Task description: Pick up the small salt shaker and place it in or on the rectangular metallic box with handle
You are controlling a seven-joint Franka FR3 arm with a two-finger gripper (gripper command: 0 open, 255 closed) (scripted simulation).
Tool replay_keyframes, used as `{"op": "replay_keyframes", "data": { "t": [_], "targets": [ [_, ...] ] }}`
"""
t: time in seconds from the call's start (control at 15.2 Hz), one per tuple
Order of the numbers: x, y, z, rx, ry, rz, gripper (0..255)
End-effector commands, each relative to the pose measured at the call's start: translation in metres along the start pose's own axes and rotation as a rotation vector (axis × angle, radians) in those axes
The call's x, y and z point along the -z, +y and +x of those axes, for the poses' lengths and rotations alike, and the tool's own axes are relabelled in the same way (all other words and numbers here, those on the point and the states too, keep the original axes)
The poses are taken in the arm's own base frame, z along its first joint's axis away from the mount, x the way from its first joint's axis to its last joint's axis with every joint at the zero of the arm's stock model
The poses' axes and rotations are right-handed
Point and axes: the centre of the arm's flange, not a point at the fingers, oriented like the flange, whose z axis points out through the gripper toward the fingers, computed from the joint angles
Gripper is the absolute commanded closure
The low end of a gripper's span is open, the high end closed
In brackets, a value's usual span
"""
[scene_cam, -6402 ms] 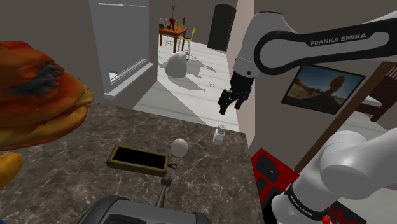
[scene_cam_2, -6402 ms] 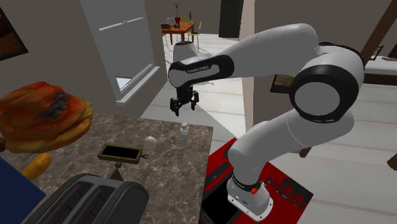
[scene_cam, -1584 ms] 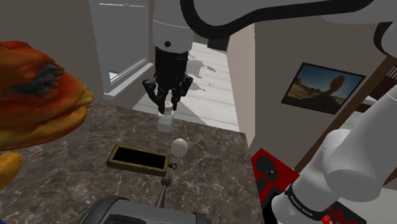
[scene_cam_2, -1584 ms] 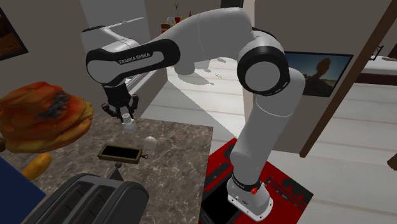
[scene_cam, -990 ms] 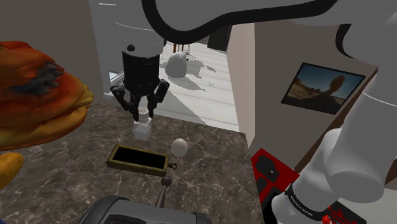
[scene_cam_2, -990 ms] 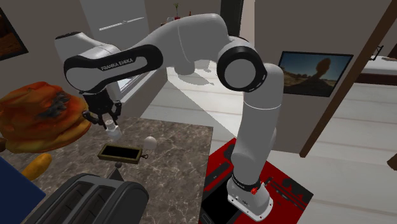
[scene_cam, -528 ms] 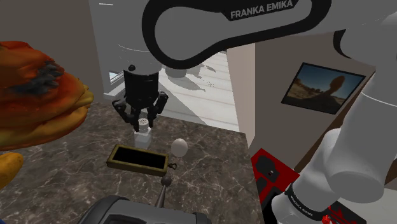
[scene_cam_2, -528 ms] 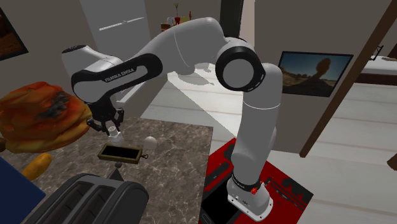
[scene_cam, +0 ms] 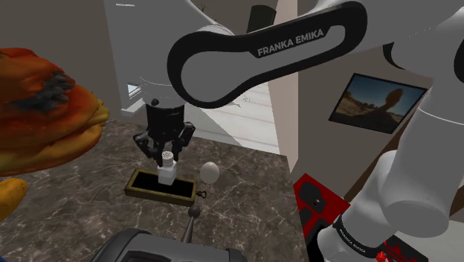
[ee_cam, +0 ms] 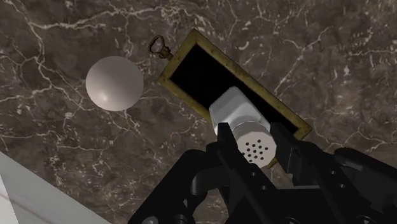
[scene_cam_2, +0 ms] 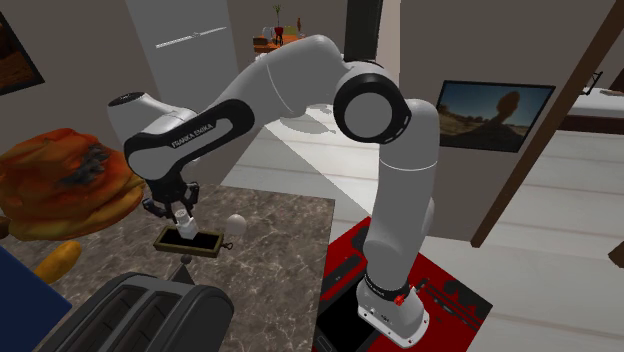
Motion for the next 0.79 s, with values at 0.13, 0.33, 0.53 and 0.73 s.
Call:
{"op": "replay_keyframes", "data": {
  "t": [0.13,0.33,0.53,0.73],
  "targets": [
    [-0.0142,0.0002,-0.0006,0.0,0.0,0.0,255],
    [-0.0142,0.0002,-0.0006,0.0,0.0,0.0,255],
    [-0.0142,0.0002,-0.0006,0.0,0.0,0.0,255],
    [-0.0142,0.0002,-0.0006,0.0,0.0,0.0,0]
  ]
}}
